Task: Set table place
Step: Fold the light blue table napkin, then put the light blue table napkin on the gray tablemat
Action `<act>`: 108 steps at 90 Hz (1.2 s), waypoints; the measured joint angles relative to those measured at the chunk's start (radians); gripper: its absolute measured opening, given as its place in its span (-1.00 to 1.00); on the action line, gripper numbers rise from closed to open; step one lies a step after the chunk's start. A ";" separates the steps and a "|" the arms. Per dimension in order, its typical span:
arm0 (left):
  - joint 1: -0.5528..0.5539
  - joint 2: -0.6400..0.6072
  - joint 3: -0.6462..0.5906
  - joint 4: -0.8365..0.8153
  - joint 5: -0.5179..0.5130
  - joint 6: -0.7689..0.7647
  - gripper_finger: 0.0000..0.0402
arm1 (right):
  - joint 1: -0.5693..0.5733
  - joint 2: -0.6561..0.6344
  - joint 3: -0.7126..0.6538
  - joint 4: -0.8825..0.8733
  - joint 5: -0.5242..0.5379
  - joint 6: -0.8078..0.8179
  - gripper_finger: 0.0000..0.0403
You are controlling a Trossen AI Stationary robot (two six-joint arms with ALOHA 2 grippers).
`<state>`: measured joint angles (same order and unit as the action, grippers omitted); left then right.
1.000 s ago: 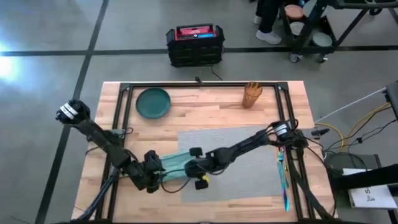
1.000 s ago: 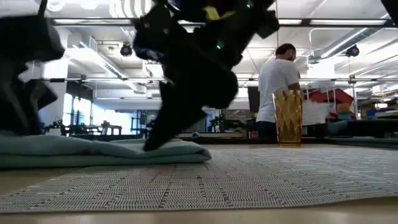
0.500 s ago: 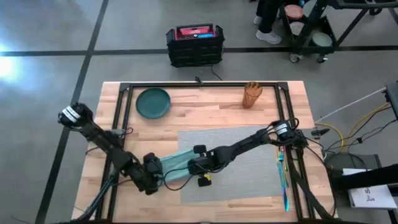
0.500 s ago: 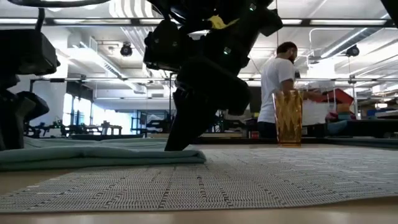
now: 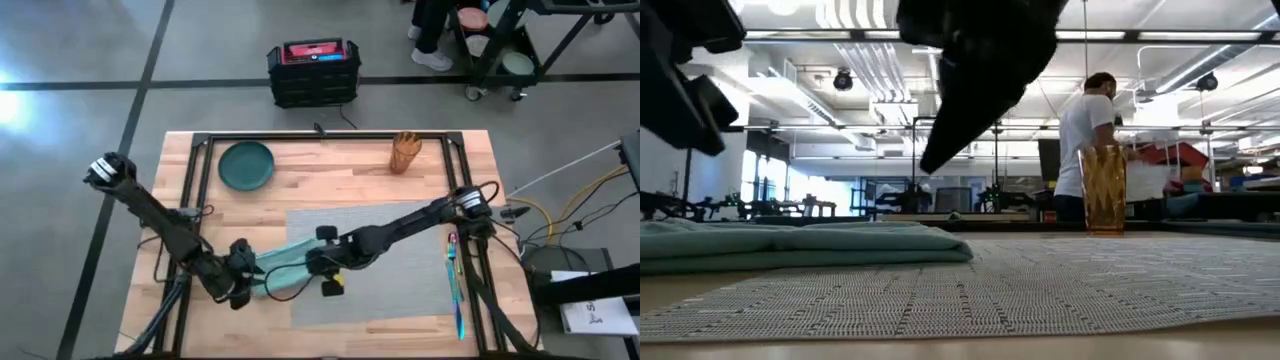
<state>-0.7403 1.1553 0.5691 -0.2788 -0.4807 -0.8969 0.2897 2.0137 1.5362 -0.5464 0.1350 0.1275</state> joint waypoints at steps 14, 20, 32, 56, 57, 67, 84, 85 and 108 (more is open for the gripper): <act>0.052 -0.049 0.009 -0.082 -0.007 0.007 -0.43 | 0.031 -0.034 -0.083 -0.002 0.023 0.051 -0.93; 0.079 -0.056 0.006 -0.097 0.005 0.022 -0.42 | 0.044 -0.048 -0.130 0.001 0.063 0.100 -0.93; 0.161 -0.041 0.002 -0.139 0.101 0.025 -0.29 | 0.076 -0.073 -0.238 0.026 0.148 0.205 -0.93; 0.292 0.067 -0.001 -0.130 0.190 0.086 0.17 | 0.107 -0.084 -0.368 0.113 0.182 0.335 -0.93; 0.295 0.071 -0.001 -0.131 0.194 0.089 0.19 | 0.107 -0.084 -0.371 0.117 0.184 0.335 -0.93; 0.317 0.117 -0.002 -0.104 0.287 0.127 0.27 | 0.108 -0.084 -0.387 0.141 0.191 0.337 -0.93; 0.320 0.183 0.001 -0.060 0.333 0.167 0.22 | 0.108 -0.084 -0.379 0.144 0.210 0.334 -0.93; 0.320 0.185 0.001 -0.061 0.333 0.169 0.21 | 0.108 -0.084 -0.379 0.144 0.211 0.334 -0.93; 0.348 0.200 0.005 -0.008 0.334 0.193 0.05 | 0.110 -0.081 -0.380 0.151 0.231 0.334 -0.93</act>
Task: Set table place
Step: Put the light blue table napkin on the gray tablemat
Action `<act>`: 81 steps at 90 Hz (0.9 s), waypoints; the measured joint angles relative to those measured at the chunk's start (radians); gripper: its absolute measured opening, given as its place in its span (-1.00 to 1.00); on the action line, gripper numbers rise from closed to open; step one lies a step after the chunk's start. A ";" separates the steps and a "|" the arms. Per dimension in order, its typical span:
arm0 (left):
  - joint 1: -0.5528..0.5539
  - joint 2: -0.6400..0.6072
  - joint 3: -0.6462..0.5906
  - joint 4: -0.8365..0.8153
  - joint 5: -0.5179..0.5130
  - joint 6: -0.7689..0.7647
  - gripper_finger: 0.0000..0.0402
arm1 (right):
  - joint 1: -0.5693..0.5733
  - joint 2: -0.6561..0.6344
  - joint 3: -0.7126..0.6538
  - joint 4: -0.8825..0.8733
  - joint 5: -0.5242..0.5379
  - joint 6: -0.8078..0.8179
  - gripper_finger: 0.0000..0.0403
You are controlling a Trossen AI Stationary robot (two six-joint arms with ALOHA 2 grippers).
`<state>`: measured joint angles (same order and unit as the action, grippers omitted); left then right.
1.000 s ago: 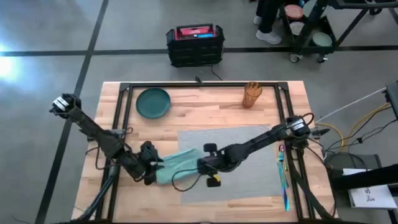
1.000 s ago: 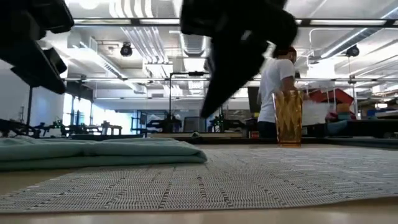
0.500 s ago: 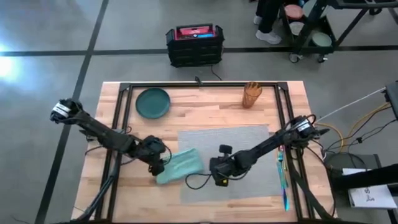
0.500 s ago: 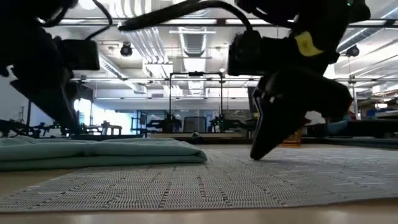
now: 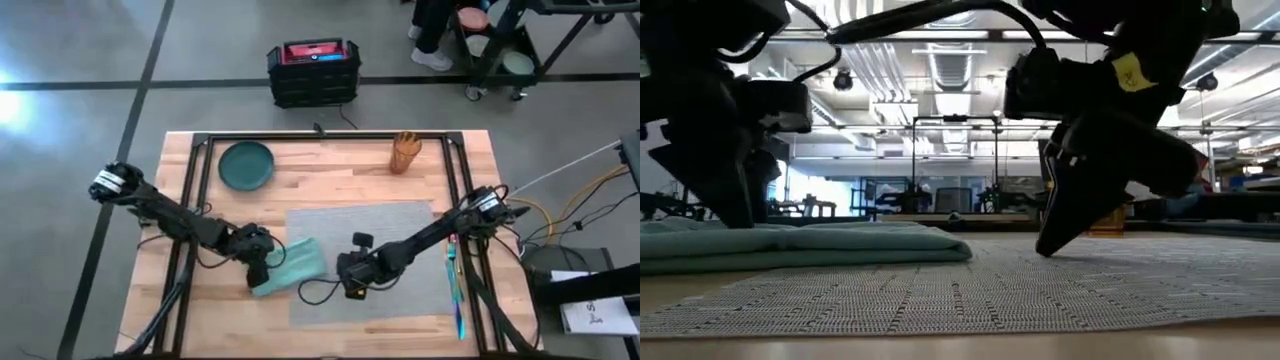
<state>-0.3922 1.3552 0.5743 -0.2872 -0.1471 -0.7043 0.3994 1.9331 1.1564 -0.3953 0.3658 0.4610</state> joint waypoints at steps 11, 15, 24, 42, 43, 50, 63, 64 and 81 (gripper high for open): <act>0.027 0.002 -0.002 0.015 0.012 0.021 0.08 | 0.000 -0.001 0.000 0.006 0.002 0.000 -0.93; 0.036 0.002 -0.005 0.014 0.021 0.024 0.11 | 0.002 -0.002 0.000 0.012 0.002 0.000 -0.93; 0.047 0.016 -0.006 0.034 0.030 0.031 0.15 | 0.004 -0.002 0.000 0.011 0.002 0.000 -0.93; 0.057 0.023 -0.008 0.063 0.035 0.029 0.07 | 0.004 -0.002 -0.001 0.012 0.002 0.000 -0.93; 0.057 0.023 -0.008 0.064 0.035 0.027 0.06 | 0.004 -0.002 -0.001 0.012 0.002 0.000 -0.93; 0.059 0.032 -0.009 0.066 0.035 0.020 0.01 | 0.004 -0.002 -0.001 0.012 0.002 0.001 -0.93; 0.059 0.033 -0.009 0.077 0.035 0.014 -0.10 | 0.004 -0.003 -0.001 0.012 0.002 0.001 -0.93; 0.059 0.033 -0.009 0.075 0.035 0.017 -0.10 | 0.004 -0.003 -0.001 0.012 0.002 0.002 -0.93; 0.060 0.006 0.018 0.029 0.038 0.068 -0.18 | 0.004 -0.003 -0.001 0.013 0.002 0.001 -0.93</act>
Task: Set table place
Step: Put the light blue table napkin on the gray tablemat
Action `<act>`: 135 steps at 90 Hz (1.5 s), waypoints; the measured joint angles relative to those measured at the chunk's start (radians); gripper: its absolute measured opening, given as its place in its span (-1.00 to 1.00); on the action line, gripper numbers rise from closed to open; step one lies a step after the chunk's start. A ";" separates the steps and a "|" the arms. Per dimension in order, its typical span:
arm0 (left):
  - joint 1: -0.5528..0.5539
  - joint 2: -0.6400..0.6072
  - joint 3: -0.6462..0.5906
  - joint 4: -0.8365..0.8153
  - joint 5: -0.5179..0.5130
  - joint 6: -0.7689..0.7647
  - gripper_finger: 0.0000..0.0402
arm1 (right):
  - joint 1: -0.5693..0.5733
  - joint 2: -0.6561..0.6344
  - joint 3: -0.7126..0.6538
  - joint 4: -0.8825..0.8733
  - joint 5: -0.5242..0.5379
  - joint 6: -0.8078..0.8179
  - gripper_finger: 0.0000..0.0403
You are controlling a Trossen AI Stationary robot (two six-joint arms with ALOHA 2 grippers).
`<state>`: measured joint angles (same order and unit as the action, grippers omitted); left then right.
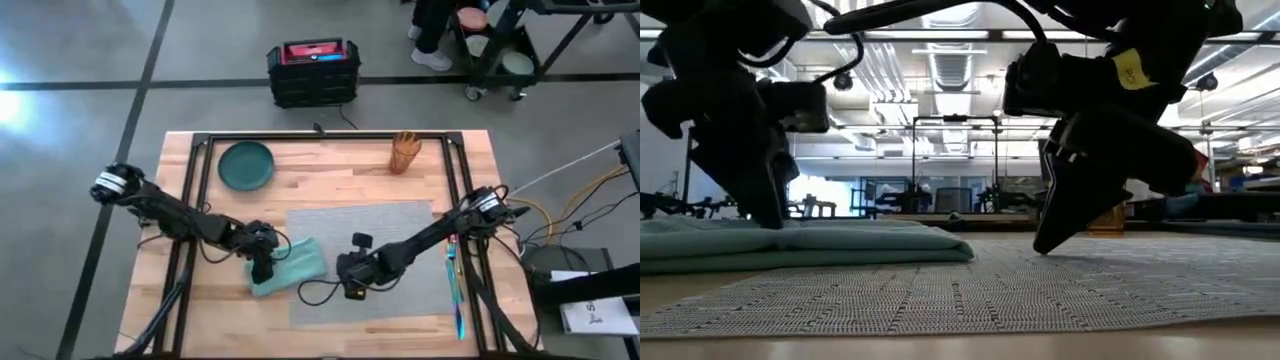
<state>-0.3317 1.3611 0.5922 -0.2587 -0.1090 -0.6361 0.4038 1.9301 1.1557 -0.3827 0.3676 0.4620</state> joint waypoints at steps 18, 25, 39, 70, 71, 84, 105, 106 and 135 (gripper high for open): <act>0.012 -0.018 0.048 -0.049 0.018 0.044 -0.01 | 0.000 0.000 0.000 -0.001 0.000 -0.001 -0.93; 0.023 -0.019 0.072 -0.068 0.018 0.072 0.09 | 0.000 0.000 0.000 -0.001 0.000 -0.001 -0.93; 0.055 -0.020 0.116 -0.075 0.013 0.130 0.27 | 0.000 0.000 0.000 -0.001 0.000 -0.004 -0.93; 0.112 -0.020 0.141 -0.065 0.011 0.205 0.34 | 0.000 0.000 0.000 -0.001 0.000 -0.005 -0.93; 0.113 -0.020 0.140 -0.064 0.011 0.205 0.34 | 0.000 0.000 0.000 -0.001 0.000 -0.005 -0.93; 0.114 -0.020 0.113 -0.015 0.011 0.209 0.34 | 0.000 0.000 0.000 -0.001 0.000 -0.005 -0.93; 0.114 0.018 0.107 0.049 0.011 0.258 0.31 | 0.000 0.000 0.000 -0.001 0.000 -0.001 -0.93; 0.114 0.022 0.107 0.053 0.011 0.262 0.31 | 0.000 0.000 0.000 -0.001 0.000 -0.001 -0.93; 0.142 0.172 0.148 0.131 0.013 0.350 0.23 | 0.000 0.000 0.000 0.000 0.000 -0.001 -0.93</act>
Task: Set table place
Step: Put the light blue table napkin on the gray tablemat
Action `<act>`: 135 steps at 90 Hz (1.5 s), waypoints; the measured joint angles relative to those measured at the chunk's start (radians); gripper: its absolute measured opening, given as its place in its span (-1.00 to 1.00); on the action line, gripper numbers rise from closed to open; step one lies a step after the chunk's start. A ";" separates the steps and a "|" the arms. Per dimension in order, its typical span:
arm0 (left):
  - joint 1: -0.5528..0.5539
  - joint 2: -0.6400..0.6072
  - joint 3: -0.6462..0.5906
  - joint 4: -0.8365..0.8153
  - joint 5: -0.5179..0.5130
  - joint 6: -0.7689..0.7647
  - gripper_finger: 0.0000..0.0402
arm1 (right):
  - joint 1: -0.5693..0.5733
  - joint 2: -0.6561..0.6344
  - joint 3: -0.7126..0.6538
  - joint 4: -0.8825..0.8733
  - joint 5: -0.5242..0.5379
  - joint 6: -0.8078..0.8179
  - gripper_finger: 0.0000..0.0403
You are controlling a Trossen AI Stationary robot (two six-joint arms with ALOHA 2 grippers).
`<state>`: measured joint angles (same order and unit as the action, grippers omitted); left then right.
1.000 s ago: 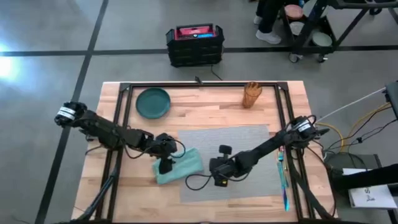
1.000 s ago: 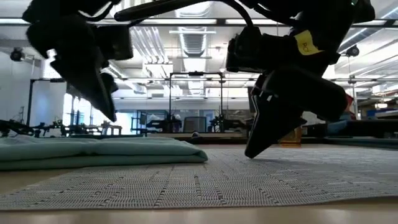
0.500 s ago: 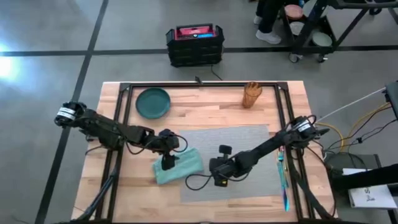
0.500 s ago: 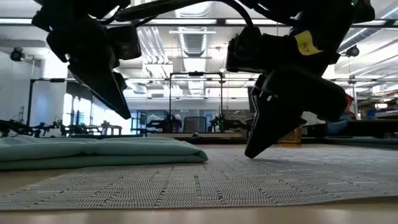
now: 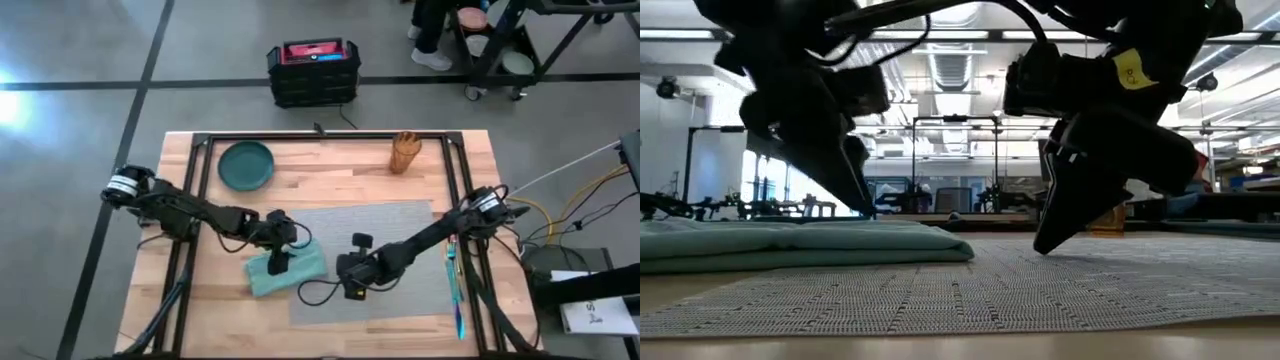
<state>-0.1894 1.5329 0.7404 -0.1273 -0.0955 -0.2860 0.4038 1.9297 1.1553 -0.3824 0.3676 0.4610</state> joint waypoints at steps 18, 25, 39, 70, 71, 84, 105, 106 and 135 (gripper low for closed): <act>0.057 0.082 0.078 0.008 0.007 -0.026 0.20 | 0.000 0.000 0.000 0.000 0.000 0.000 -0.93; 0.066 0.119 0.111 0.011 0.030 -0.009 0.22 | 0.000 0.000 0.000 0.000 0.000 0.000 -0.93; 0.074 0.201 0.161 0.008 0.101 0.013 0.22 | 0.000 0.000 0.000 0.000 0.000 0.000 -0.93; 0.080 0.273 0.217 -0.006 0.066 -0.011 -0.31 | 0.000 0.000 0.000 0.000 0.000 0.000 -0.93; 0.080 0.272 0.217 -0.007 0.062 -0.012 -0.33 | 0.000 0.000 0.000 0.000 0.000 0.000 -0.93; 0.082 0.251 0.215 -0.036 0.028 -0.030 -0.64 | 0.000 0.000 0.000 0.000 0.000 0.002 -0.93; 0.085 0.204 0.215 -0.078 -0.132 -0.123 -0.92 | 0.000 0.000 0.000 0.000 0.000 0.003 -0.93; 0.086 0.204 0.215 -0.079 -0.135 -0.129 -0.92 | 0.000 0.000 0.000 0.000 0.000 0.003 -0.93; 0.117 0.206 0.215 -0.067 -0.172 -0.335 -0.89 | 0.000 0.000 0.000 0.001 0.000 0.003 -0.93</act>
<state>-0.0726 1.7389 0.9550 -0.1947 -0.2673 -0.6209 0.4038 1.9297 1.1553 -0.3819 0.3672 0.4644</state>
